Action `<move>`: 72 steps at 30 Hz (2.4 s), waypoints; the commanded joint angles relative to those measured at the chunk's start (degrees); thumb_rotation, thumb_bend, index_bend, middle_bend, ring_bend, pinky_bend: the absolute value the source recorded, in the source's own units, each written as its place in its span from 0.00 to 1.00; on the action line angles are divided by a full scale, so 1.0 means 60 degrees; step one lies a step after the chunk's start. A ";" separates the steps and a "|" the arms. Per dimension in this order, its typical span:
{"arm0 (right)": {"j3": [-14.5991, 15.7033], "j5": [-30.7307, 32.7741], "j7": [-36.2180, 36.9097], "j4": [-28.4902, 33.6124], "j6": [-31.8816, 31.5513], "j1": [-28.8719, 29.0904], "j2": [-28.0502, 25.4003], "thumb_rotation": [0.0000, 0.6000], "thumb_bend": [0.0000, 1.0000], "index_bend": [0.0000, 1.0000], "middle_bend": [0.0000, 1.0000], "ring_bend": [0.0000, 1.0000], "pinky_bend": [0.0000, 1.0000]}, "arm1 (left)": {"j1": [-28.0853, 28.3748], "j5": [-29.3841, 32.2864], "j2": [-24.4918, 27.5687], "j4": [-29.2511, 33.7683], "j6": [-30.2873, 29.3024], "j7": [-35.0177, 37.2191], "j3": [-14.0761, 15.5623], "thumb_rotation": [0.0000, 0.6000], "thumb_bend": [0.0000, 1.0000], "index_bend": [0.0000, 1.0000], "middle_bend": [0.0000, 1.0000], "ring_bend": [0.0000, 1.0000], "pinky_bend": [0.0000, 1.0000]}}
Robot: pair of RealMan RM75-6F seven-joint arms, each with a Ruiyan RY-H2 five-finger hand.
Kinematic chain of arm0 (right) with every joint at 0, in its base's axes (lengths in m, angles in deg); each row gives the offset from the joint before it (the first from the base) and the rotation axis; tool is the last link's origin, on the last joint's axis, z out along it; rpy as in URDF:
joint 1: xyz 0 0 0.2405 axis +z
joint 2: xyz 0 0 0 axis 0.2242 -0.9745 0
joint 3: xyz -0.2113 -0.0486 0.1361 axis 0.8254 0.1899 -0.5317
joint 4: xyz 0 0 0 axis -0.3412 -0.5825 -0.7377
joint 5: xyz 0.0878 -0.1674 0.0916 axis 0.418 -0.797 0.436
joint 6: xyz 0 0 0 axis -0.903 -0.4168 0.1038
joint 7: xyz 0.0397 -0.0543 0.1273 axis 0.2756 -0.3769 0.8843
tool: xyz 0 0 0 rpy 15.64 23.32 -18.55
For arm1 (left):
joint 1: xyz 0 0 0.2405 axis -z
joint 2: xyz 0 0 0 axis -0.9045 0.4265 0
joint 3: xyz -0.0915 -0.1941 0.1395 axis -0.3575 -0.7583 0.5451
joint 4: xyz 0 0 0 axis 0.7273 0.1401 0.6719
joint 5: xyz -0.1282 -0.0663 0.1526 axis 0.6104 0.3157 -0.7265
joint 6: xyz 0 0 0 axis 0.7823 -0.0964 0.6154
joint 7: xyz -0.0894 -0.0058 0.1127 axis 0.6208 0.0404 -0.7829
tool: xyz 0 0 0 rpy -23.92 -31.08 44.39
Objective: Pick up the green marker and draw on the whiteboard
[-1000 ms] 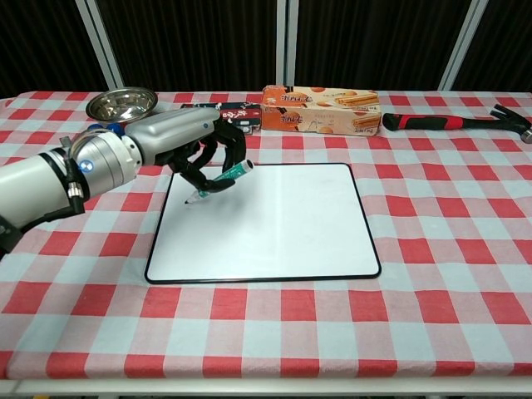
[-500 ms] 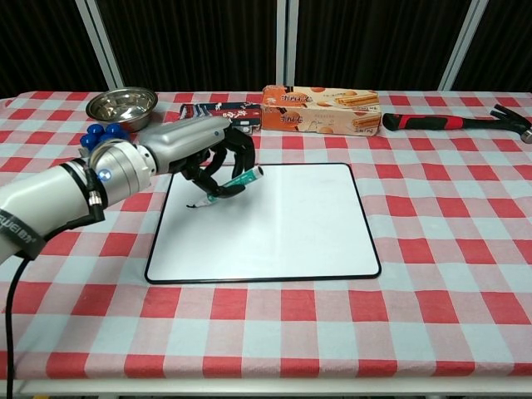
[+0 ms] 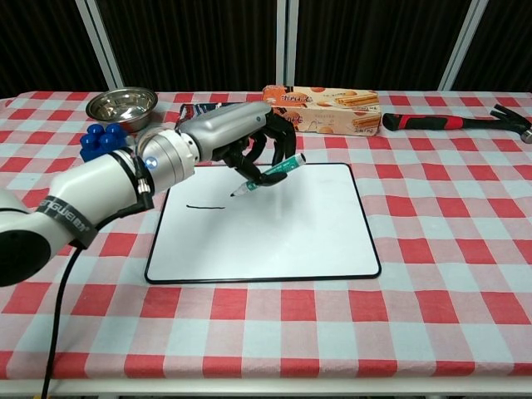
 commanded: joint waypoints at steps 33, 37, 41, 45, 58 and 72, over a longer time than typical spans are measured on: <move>0.0020 -0.0134 -0.0184 0.0156 0.0163 0.0117 0.0058 1.00 0.15 0.00 0.02 0.00 0.00 | -0.0878 0.1042 0.0846 0.1342 0.0878 -0.0351 0.0415 1.00 0.43 0.57 0.60 0.70 0.95; 0.0033 -0.0224 -0.0169 0.0160 0.0141 0.0136 0.0053 1.00 0.15 0.00 0.02 0.00 0.00 | -0.1267 0.1140 0.1271 0.2139 0.0734 -0.0759 0.0638 1.00 0.43 0.57 0.60 0.70 0.95; 0.0034 -0.0290 -0.0146 0.0152 0.0063 0.0125 0.0058 1.00 0.15 0.00 0.02 0.00 0.00 | -0.1511 0.1258 0.1662 0.2896 0.0395 -0.1160 0.0536 1.00 0.43 0.57 0.60 0.70 0.95; 0.0052 -0.0315 -0.0146 0.0161 0.0017 0.0099 0.0070 1.00 0.15 0.00 0.02 0.00 0.00 | -0.1372 0.1294 0.1613 0.2919 0.0333 -0.1411 0.0273 1.00 0.43 0.57 0.60 0.70 0.95; 0.0042 -0.0140 -0.0197 0.0198 0.0088 0.0057 -0.0033 1.00 0.15 0.00 0.02 0.00 0.00 | -0.0628 0.1442 0.0628 0.1317 0.0974 -0.1102 -0.0226 1.00 0.43 0.56 0.60 0.69 0.95; 0.0025 -0.0081 -0.0191 0.0195 0.0142 0.0069 -0.0056 1.00 0.15 0.00 0.02 0.00 0.00 | -0.0568 0.1540 0.0147 0.0727 0.1072 -0.0426 -0.0346 1.00 0.43 0.57 0.60 0.69 0.95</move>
